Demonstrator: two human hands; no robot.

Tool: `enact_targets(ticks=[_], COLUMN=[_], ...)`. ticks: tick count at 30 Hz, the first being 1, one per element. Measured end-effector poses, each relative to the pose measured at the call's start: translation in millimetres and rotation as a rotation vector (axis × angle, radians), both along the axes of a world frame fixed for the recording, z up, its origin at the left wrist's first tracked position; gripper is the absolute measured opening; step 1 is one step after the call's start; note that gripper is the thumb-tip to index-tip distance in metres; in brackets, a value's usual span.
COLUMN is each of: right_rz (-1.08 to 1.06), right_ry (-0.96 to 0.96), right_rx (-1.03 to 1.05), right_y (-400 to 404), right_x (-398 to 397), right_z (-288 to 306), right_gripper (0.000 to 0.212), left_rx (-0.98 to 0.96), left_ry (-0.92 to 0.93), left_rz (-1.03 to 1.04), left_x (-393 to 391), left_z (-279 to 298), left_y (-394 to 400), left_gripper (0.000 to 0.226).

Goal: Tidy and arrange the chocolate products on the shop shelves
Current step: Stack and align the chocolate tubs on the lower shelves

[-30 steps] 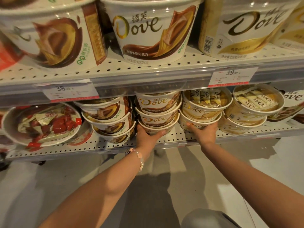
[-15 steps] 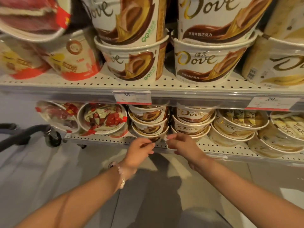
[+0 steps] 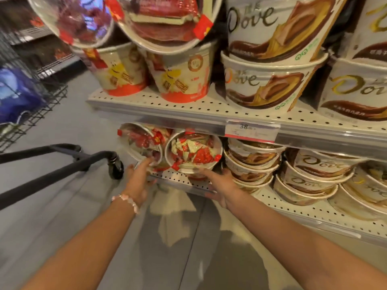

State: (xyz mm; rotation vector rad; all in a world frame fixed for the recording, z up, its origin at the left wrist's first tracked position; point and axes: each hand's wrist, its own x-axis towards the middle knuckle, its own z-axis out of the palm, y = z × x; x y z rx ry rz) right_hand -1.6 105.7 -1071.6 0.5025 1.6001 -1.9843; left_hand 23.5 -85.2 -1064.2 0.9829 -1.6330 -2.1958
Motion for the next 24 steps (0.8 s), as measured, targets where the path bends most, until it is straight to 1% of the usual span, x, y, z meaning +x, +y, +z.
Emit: enact_targets(ticks=[1,2,3,5,6,8,10,13,16,17,19,21,24], right_rz=[-0.044,-0.074,-0.091,-0.103,-0.107,-0.144,-0.191,-0.231,-0.299,-0.316,-0.323,-0.324,-0.289], right_ry=[-0.005,-0.010,-0.013,0.000,0.013,0.041,0.063,0.117,0.146,0.159,0.195,0.264,0.409], right_rx=[-0.027,-0.046,-0.063,-0.111,-0.140,-0.215,-0.258,-0.184,-0.060,-0.017,0.056,0.114,0.194], right_y=[-4.3,-7.8,-10.9,-16.6,-19.5,-25.2,-28.9,-34.6,-40.0,-40.4,-39.2,-35.4,-28.2], right_x=[-3.6,-7.0,-10.2,-13.9,-14.8,-15.7,-15.9,-15.3,-16.7,-17.0,-16.2,-13.6,-9.4], right_z=[-3.3,-6.2,-9.4,-14.3,-15.5,-17.5,-18.9,-20.1,-23.3,-23.4,-21.8,-19.9,-17.1], right_gripper=[0.074,0.075,0.074,0.064,0.058,0.049,0.047,0.055,0.058,0.057,0.048,0.041,0.041], left_rx=[0.057,0.108,0.151,0.190,0.191,0.187,0.213,0.300,0.301,0.294,0.254,0.188,0.051], left_ry=[0.008,0.016,0.027,0.060,0.074,0.083,0.084,0.116,0.128,0.127,0.126,0.145,0.161], left_rz=[-0.013,-0.017,-0.015,-0.023,-0.028,-0.027,-0.019,-0.036,-0.082,-0.072,-0.019,0.021,0.045], left_x=[-5.5,-10.7,-14.4,-19.7,-21.5,-23.8,-25.7,-26.6,-27.4,-27.8,-27.7,-26.4,-23.8], left_z=[-1.3,-4.7,-8.1,-16.7,-20.0,-23.6,-26.9,-32.3,-35.0,-35.3,-33.3,-29.0,-23.4], left_y=[-4.1,-9.7,-15.4,-27.3,-32.2,-40.0,-46.7,-54.3,-56.4,-55.7,-55.3,-55.8,-59.2], left_gripper=[0.013,0.011,0.018,0.046,0.055,0.057,0.057,0.072,0.080,0.081,0.082,0.082,0.065])
